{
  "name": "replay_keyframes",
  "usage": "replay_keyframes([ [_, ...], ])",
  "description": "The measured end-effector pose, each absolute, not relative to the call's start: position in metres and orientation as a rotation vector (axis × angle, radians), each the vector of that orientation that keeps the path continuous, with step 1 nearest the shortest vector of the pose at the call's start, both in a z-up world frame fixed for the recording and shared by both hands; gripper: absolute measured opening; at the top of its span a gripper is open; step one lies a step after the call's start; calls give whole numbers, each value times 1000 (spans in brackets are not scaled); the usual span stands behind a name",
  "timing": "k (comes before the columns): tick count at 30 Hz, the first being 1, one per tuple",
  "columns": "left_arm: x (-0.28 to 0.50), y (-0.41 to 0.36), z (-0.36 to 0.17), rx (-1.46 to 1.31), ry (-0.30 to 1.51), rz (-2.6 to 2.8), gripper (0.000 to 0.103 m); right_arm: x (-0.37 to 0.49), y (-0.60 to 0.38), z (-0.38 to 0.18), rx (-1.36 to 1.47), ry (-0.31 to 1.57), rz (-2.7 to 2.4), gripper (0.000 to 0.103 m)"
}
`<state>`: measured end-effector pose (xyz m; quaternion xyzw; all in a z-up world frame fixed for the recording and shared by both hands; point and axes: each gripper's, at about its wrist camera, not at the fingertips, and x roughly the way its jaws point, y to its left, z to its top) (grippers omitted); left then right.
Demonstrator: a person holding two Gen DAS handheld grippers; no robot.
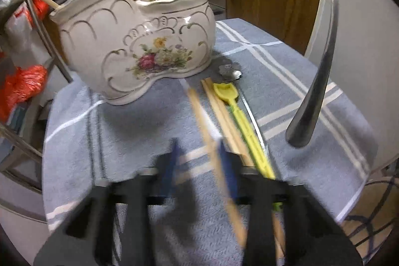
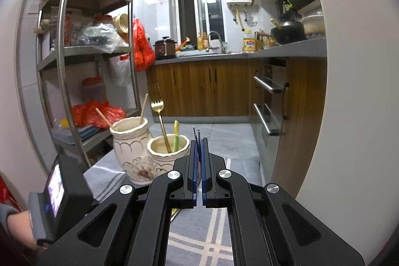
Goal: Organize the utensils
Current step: 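Grasp a wooden chopstick with the left tool while the right tool holds the fork up, then carry the chopstick over the large pot while the right tool carries the fork to the small pot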
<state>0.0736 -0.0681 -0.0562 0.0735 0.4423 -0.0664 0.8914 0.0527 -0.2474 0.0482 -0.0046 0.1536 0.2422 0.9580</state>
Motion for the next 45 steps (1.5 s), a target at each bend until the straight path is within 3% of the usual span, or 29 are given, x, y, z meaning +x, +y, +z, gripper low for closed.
replay_keyframes([
  [11, 49, -45, -37, 104, 811, -232, 6, 50, -247, 50, -5, 301, 475, 3],
  [20, 16, -5, 9, 59, 425, -239, 6, 48, -237, 54, -12, 281, 425, 3],
  [26, 34, 7, 41, 81, 250, -227, 6, 54, -222, 72, -16, 242, 408, 3],
  [45, 125, 73, 70, -19, 255, -285, 6, 116, -199, 120, 50, 148, 362, 3],
])
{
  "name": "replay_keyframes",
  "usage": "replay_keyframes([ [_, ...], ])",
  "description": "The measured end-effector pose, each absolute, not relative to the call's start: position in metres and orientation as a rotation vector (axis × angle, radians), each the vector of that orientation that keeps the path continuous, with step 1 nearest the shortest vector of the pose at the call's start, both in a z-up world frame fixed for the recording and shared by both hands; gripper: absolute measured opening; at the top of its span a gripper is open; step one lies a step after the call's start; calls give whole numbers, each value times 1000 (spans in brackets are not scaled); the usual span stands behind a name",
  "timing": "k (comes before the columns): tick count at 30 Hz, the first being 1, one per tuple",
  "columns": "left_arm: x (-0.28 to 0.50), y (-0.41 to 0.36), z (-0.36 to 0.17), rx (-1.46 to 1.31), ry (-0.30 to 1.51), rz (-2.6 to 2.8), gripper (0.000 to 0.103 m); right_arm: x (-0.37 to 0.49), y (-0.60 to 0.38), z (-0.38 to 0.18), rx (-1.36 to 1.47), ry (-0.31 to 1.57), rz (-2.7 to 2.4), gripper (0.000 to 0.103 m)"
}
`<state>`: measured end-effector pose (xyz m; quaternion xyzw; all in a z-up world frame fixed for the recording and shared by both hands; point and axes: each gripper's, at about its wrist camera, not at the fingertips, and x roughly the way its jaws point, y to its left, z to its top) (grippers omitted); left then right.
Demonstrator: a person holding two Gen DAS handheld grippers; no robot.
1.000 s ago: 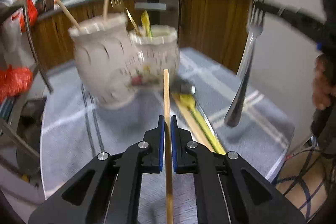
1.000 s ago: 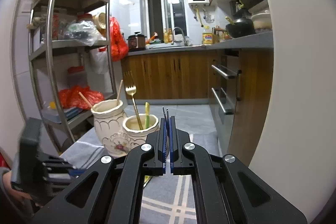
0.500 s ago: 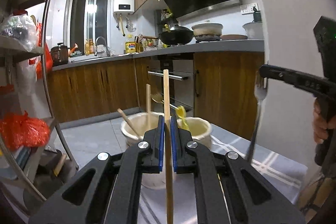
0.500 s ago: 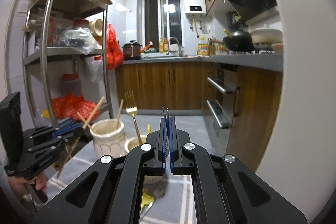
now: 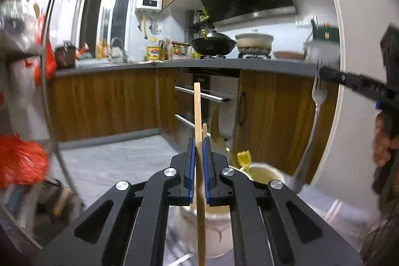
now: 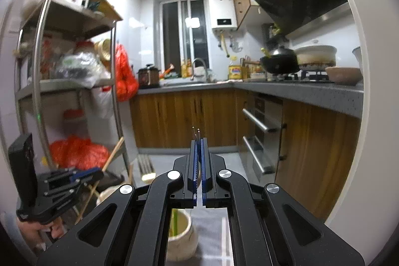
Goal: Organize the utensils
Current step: 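Carry the chopstick over the large pot while the right tool carries the fork to the small pot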
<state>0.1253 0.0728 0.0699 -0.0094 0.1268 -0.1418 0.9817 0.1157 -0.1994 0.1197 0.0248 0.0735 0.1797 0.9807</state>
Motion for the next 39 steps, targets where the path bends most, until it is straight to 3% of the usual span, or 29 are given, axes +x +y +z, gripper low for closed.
replay_keyframes([
  [15, 164, 69, 90, -163, 197, -372, 6, 146, -188, 107, 54, 141, 297, 3],
  [28, 165, 35, 77, -56, 76, -198, 6, 146, -168, 84, -33, 116, 282, 3],
  [39, 142, 31, 67, 58, 92, -224, 6, 151, -159, 73, -101, 188, 339, 3],
])
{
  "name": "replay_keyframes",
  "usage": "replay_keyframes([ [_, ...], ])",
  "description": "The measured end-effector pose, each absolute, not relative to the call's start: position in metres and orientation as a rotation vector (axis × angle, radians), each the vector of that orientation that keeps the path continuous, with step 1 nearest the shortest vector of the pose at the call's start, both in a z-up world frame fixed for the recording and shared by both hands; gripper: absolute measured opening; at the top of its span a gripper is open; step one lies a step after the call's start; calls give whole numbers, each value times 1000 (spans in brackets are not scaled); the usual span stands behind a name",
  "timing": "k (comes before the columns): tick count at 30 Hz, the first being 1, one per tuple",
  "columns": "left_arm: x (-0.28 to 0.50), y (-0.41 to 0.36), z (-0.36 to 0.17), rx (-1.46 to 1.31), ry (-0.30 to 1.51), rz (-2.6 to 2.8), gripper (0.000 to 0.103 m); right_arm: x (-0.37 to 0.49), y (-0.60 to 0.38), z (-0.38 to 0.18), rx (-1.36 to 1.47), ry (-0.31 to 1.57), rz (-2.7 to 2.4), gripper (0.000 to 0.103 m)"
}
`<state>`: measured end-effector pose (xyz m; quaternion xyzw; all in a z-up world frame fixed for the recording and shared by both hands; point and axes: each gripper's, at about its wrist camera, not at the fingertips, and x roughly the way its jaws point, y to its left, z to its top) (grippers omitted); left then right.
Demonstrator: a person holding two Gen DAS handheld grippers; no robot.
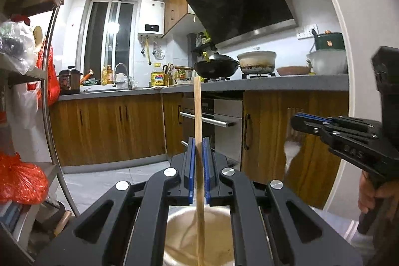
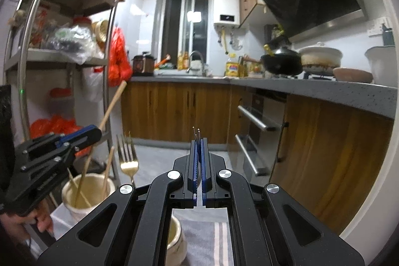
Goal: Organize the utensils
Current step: 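Carry the chopstick over the large pot while the right tool carries the fork to the small pot, then open the left tool over the large pot while the right tool drops the fork into the small pot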
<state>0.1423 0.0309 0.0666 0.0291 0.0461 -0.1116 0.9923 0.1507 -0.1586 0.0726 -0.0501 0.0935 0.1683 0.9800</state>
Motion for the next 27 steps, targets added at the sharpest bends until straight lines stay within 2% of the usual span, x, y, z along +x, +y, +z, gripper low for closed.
replay_keyframes([
  [9, 141, 34, 63, 70, 149, -221, 7, 162, -148, 58, -139, 290, 375, 3],
  [11, 143, 33, 63, 81, 165, -221, 10, 167, -146, 54, -145, 322, 380, 3],
  [13, 143, 31, 63, 91, 173, -219, 22, 170, -145, 51, -143, 343, 386, 3],
  [22, 140, 30, 63, 107, 181, -212, 38, 181, -148, 39, -101, 399, 390, 4],
  [24, 140, 30, 63, 109, 183, -210, 42, 182, -149, 38, -93, 407, 394, 9],
  [26, 139, 30, 64, 111, 181, -204, 46, 183, -151, 38, -80, 420, 407, 21],
  [27, 138, 30, 65, 110, 180, -201, 48, 183, -153, 37, -74, 420, 409, 23],
])
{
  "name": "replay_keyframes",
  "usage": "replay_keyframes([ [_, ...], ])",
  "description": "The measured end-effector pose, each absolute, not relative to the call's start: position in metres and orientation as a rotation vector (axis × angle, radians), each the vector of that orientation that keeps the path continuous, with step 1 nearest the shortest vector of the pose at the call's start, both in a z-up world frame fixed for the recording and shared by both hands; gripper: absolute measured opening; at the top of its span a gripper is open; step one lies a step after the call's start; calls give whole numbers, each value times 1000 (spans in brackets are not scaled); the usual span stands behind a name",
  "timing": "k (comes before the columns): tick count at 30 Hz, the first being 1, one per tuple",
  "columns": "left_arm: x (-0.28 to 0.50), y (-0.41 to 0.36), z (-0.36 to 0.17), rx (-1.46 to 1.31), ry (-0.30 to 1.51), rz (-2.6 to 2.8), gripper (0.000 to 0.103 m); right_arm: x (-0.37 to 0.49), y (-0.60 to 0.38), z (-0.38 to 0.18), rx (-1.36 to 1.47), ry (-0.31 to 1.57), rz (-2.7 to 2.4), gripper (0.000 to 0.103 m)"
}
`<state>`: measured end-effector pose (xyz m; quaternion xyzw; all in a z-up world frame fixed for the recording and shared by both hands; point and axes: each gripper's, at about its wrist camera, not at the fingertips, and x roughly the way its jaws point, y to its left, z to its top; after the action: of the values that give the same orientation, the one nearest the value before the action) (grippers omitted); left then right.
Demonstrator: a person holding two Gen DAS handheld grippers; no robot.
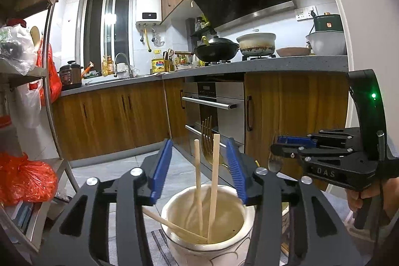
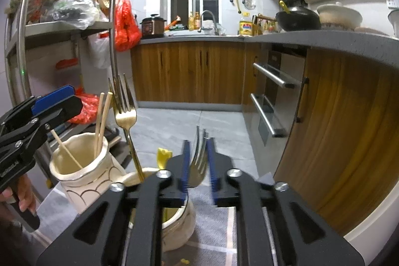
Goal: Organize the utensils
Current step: 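Open the left tool over the large pot while the right tool drops the fork into the small pot, then withdraw both tools and move the right tool to a steel spoon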
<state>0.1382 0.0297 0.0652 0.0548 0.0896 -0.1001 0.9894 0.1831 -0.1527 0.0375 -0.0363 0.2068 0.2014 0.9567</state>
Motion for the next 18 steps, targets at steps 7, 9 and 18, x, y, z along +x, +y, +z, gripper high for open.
replay_keyframes([
  [7, 129, 32, 73, 101, 171, -178, 62, 173, -170, 49, -16, 384, 422, 55],
  [9, 124, 33, 77, 93, 161, -174, 69, 168, -176, 52, 8, 367, 431, 70],
  [18, 95, 37, 91, 56, 152, -141, 97, 140, -203, 63, 54, 321, 386, 98],
])
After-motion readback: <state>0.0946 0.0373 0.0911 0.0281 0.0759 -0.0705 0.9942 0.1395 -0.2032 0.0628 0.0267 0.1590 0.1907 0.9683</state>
